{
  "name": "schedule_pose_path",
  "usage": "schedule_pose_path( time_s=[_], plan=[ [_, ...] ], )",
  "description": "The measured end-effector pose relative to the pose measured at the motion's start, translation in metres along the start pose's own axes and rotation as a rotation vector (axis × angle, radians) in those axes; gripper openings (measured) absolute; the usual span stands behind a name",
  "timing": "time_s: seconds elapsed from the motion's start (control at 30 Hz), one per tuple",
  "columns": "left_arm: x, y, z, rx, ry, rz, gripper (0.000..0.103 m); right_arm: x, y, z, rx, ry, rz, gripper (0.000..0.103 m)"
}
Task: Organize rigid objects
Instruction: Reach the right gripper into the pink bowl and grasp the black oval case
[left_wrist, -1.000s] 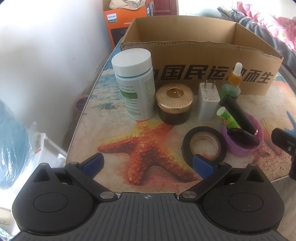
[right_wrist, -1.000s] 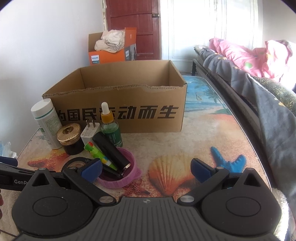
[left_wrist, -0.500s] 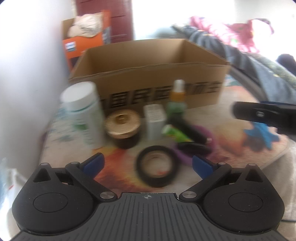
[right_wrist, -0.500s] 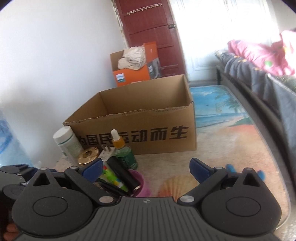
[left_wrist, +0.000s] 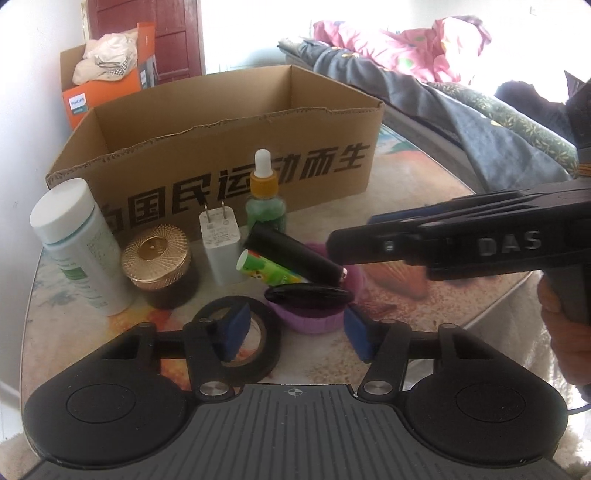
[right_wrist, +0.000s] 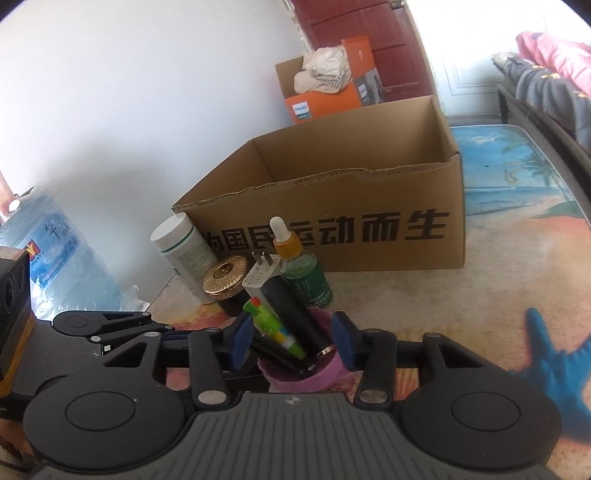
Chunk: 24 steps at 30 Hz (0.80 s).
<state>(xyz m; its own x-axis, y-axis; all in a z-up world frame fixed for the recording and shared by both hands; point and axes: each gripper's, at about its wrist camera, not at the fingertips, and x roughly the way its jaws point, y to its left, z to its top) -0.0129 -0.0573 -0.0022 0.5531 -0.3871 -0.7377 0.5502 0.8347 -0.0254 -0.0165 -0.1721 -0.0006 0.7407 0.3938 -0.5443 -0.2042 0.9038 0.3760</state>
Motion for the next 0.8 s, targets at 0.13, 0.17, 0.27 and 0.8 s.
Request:
schedule_pose_path(
  time_s=[0.13, 0.17, 0.27, 0.8],
  plan=[
    [0.0, 0.005, 0.002, -0.017, -0.021, 0.0, 0.048, 0.018, -0.001, 0.008, -0.018, 0.025, 0.0, 0.034],
    [-0.001, 0.007, 0.003, -0.021, -0.027, -0.002, 0.048, 0.021, 0.0, 0.01, -0.027, 0.032, -0.001, 0.033],
    [-0.002, 0.008, 0.006, -0.012, -0.049, -0.008, 0.045, 0.033, 0.0, 0.016, -0.054, 0.063, 0.003, 0.025],
    [0.003, -0.011, 0.011, 0.095, -0.062, -0.103, 0.044, 0.036, -0.023, 0.017, 0.122, 0.211, -0.016, 0.018]
  ],
)
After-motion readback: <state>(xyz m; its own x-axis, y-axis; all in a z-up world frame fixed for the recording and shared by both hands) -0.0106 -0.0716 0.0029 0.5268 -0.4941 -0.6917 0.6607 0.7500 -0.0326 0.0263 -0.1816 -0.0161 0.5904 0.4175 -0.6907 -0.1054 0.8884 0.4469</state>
